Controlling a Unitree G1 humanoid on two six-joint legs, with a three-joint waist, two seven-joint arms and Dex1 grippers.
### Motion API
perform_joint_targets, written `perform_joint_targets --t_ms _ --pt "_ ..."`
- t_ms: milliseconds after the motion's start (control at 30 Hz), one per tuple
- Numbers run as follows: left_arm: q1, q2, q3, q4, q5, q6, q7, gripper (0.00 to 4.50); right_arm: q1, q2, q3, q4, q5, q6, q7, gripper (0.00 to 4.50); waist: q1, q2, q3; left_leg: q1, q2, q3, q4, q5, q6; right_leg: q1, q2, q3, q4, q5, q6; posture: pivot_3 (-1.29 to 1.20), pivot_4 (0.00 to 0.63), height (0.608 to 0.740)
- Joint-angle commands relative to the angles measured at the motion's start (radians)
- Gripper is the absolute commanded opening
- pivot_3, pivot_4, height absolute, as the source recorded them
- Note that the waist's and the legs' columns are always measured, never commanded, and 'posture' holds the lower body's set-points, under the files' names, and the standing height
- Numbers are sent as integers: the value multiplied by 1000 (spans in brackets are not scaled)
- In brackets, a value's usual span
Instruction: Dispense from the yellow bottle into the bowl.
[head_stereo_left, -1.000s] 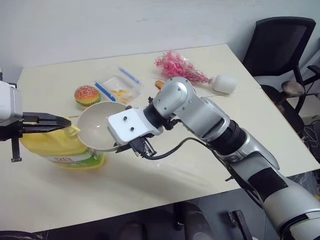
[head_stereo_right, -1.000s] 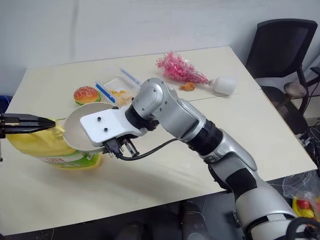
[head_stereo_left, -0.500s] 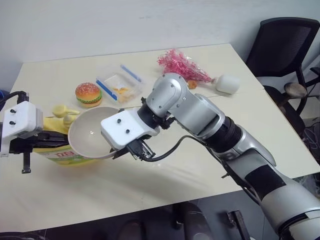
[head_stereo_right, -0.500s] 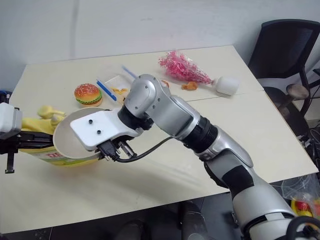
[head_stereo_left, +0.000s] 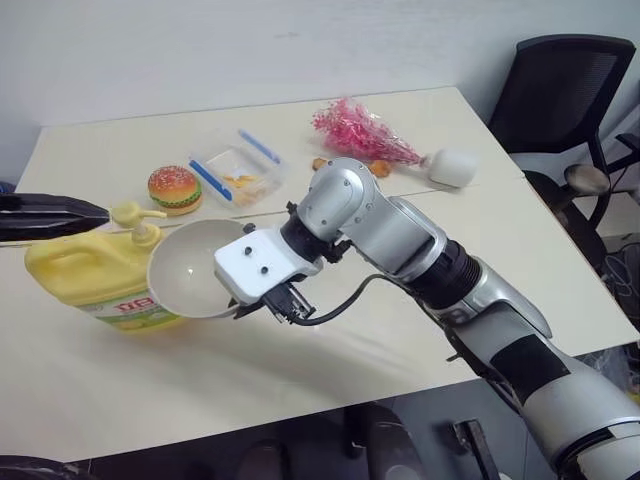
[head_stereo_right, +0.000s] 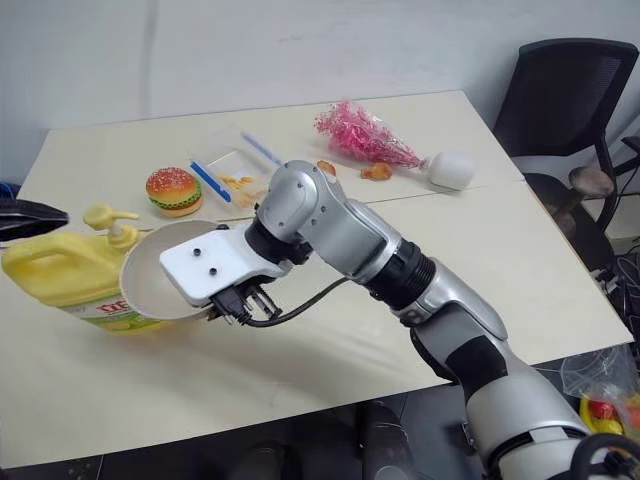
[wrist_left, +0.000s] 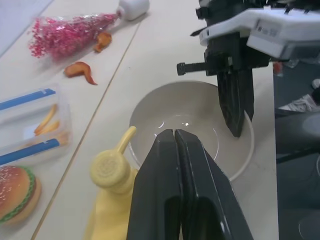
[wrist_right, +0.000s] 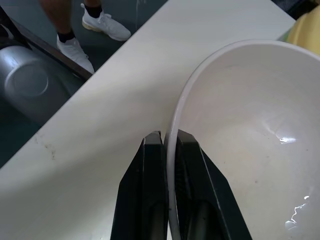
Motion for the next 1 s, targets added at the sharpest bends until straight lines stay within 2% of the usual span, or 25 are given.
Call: perform_joint_targets --t_ms 33,200,400,733,1000 --pt "-21 46 38 57 48 -30 -14 48 -42 22 -28 69 -22 -59 -19 0 -1 0 0 0 0 0 0 0 0 0 0 0 0 0 0 0 150 740" --pt "-25 36 -14 123 123 -128 9 48 -102 76 -55 250 -55 -110 -67 0 -11 0 0 0 0 0 0 0 0 0 0 0 0 0 0 0 150 740" --pt "-28 -18 -101 125 136 -196 39 48 -141 112 -84 326 -63 -131 -79 0 -24 0 0 -1 0 0 -1 0 0 -1 0 0 0 0 0 0 150 740" --pt "-107 -70 -258 132 145 -269 97 48 -170 135 -120 292 -41 -77 -62 0 -24 -1 0 -5 0 0 0 0 0 -6 0 0 2 0 0 0 150 740" --pt "-119 -87 -302 146 175 -318 98 48 -165 136 -127 224 -36 -48 -44 0 -26 -1 0 -5 0 1 0 0 0 -7 0 1 4 0 0 0 150 740"
